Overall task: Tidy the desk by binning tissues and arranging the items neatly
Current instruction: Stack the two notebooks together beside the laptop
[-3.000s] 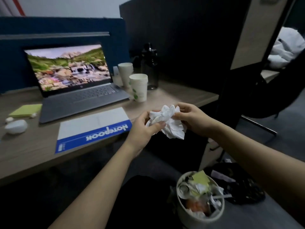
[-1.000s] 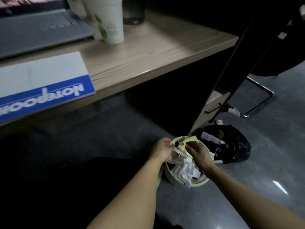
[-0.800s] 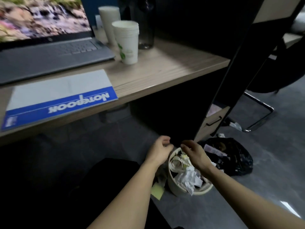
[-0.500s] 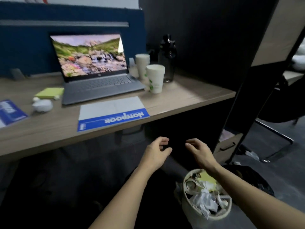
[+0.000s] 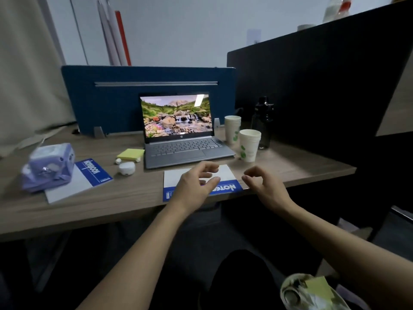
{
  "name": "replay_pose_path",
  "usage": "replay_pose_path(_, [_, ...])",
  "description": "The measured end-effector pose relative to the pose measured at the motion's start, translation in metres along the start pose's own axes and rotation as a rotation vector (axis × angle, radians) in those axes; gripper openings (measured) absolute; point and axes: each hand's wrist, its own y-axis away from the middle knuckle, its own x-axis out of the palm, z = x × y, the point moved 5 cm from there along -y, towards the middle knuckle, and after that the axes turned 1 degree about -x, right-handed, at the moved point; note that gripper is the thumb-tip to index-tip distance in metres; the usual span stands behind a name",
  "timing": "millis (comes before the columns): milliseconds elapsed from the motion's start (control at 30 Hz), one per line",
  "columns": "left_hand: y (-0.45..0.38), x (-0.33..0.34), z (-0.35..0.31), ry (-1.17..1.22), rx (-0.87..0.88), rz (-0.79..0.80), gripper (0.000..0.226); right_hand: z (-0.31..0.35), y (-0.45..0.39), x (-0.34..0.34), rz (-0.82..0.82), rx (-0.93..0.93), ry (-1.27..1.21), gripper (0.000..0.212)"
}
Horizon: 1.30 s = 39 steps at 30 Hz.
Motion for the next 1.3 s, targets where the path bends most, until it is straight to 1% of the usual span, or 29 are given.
replay_pose_path(100, [-0.001, -0.032, 0.021, -0.229, -0.038, -0.024, 0.033, 0.009, -0.021, 0.019, 0.076, -0.022, 0.016, 0.025])
replay_pose_path(200, [0.006, -0.054, 0.050, -0.403, -0.180, 0.012, 0.054, 0.008, -0.036, 0.039, 0.180, 0.000, 0.039, 0.041])
replay_pose_path(267, [0.010, -0.061, 0.065, -0.488, -0.256, 0.055, 0.067, 0.007, -0.043, 0.050, 0.224, 0.024, 0.071, 0.047])
replay_pose_path(367, [0.009, -0.066, 0.072, -0.519, -0.261, 0.079, 0.074, 0.010, -0.050, 0.063, 0.259, 0.005, 0.156, 0.049])
replay_pose_path(500, [0.006, -0.067, 0.074, -0.484, -0.255, 0.121, 0.080, 0.015, -0.053, 0.071, 0.281, -0.017, 0.163, 0.048])
replay_pose_path(700, [0.011, -0.083, 0.084, -0.457, -0.236, 0.135, 0.080, 0.020, -0.054, 0.075, 0.323, -0.092, 0.151, 0.036])
replay_pose_path(800, [0.019, -0.097, 0.091, -0.480, -0.269, 0.126, 0.080, 0.029, -0.057, 0.082, 0.387, -0.152, 0.158, 0.026])
replay_pose_path(933, [0.036, -0.125, 0.097, -0.507, -0.324, 0.087, 0.076, 0.053, -0.061, 0.106, 0.460, -0.232, 0.116, 0.025])
replay_pose_path(1133, [0.055, -0.160, 0.102, -0.496, -0.353, 0.037, 0.073, 0.076, -0.063, 0.141, 0.554, -0.204, -0.062, 0.017])
replay_pose_path(1233, [0.063, -0.179, 0.103, -0.508, -0.346, -0.036, 0.069, 0.090, -0.065, 0.154, 0.515, -0.164, -0.113, 0.010])
replay_pose_path(1300, [0.066, -0.197, 0.103, -0.517, -0.332, -0.141, 0.062, 0.100, -0.070, 0.161, 0.442, -0.193, -0.100, 0.005])
